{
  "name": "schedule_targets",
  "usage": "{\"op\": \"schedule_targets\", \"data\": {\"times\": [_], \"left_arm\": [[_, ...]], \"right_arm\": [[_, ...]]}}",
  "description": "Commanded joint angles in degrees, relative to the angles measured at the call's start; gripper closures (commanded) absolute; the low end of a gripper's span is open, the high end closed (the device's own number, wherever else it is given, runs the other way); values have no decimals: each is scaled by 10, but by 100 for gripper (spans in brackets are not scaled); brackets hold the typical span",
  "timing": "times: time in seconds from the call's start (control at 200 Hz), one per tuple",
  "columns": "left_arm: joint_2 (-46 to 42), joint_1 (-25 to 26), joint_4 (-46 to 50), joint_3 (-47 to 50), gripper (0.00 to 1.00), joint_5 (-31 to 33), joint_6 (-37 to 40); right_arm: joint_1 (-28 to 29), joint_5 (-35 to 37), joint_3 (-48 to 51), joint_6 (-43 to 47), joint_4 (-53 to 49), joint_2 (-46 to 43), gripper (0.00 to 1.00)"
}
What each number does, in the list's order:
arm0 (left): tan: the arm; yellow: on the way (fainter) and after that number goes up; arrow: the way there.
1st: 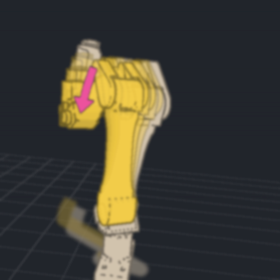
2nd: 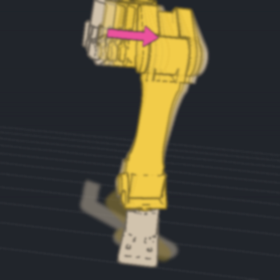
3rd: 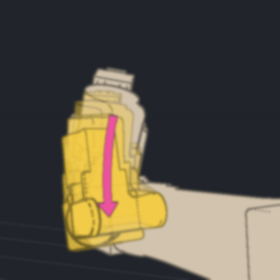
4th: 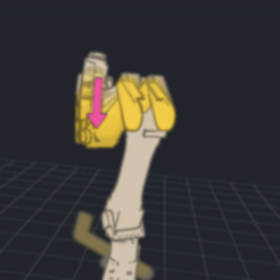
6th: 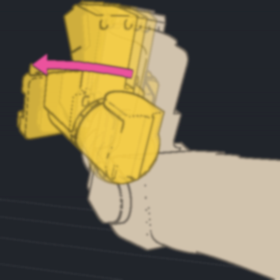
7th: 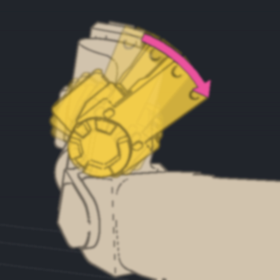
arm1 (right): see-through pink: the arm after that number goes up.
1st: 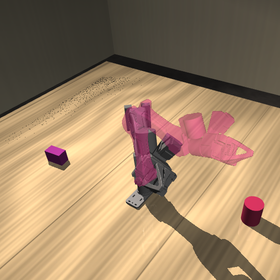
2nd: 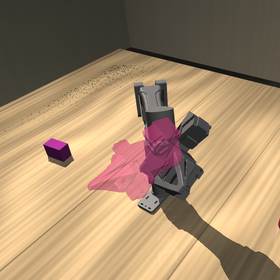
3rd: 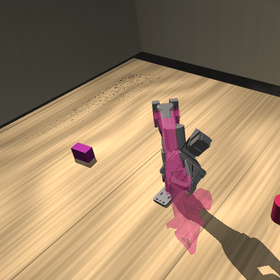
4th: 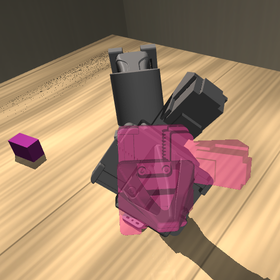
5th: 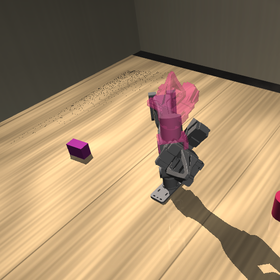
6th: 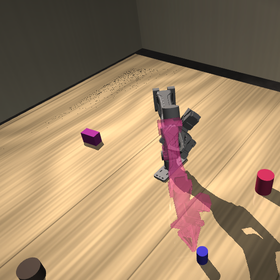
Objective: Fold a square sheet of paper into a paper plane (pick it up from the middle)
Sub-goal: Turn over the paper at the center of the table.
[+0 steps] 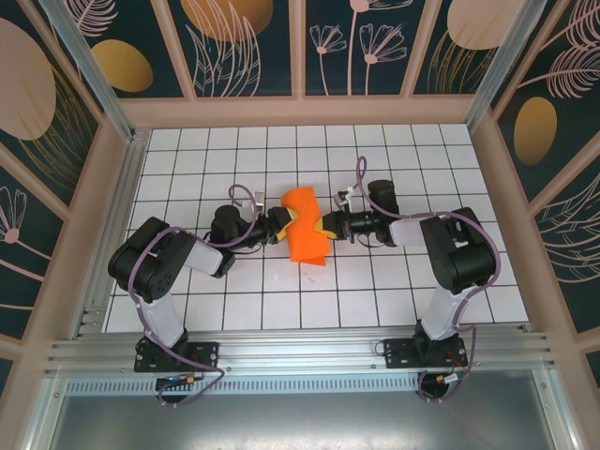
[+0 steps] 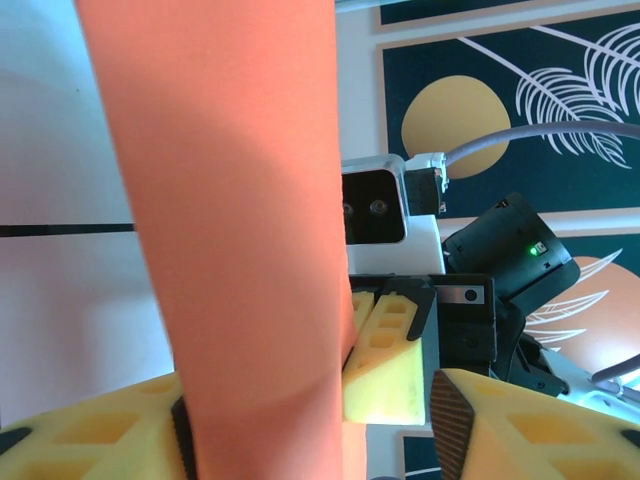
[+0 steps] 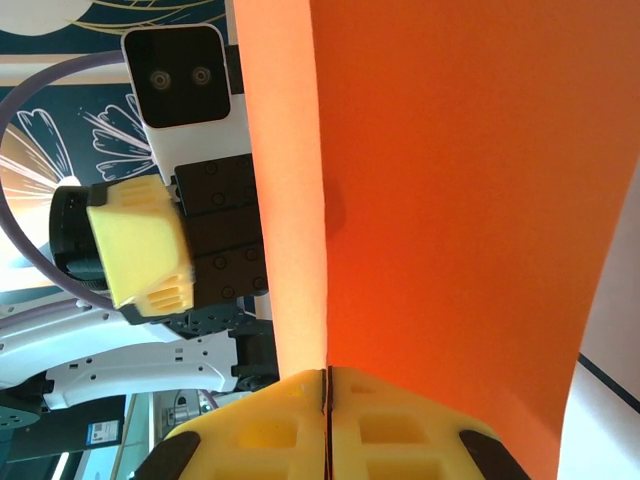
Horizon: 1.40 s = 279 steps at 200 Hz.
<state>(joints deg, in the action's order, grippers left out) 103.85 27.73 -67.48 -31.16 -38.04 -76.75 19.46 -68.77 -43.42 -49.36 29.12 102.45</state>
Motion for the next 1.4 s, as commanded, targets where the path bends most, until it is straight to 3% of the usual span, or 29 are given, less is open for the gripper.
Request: {"op": "schedule_targets", "data": {"times": [0.0, 0.68, 0.906, 1.076, 1.241, 1.306, 1.391], "left_arm": [[-13, -6, -13, 7, 45, 9, 7], [-19, -12, 25, -1, 77, 10, 18], [-23, -13, 45, -7, 84, 11, 27], [-34, -15, 74, -10, 86, 13, 39], [-87, -26, 217, -30, 90, 35, 108], [-126, -28, 350, -61, 91, 65, 175], [-178, -28, 577, -126, 91, 158, 285]], "right_arm": [[-6, 0, 1, 20, -1, 4, 93], [-7, 5, -2, 43, -29, 5, 92], [-7, 11, -7, 55, -49, -3, 85], [-7, 26, -16, 77, -90, -16, 75], [-18, 82, -28, 106, -156, -51, 60], [-26, 129, -33, 121, -193, -73, 56], [-28, 214, -47, 147, -254, -103, 52]]}}
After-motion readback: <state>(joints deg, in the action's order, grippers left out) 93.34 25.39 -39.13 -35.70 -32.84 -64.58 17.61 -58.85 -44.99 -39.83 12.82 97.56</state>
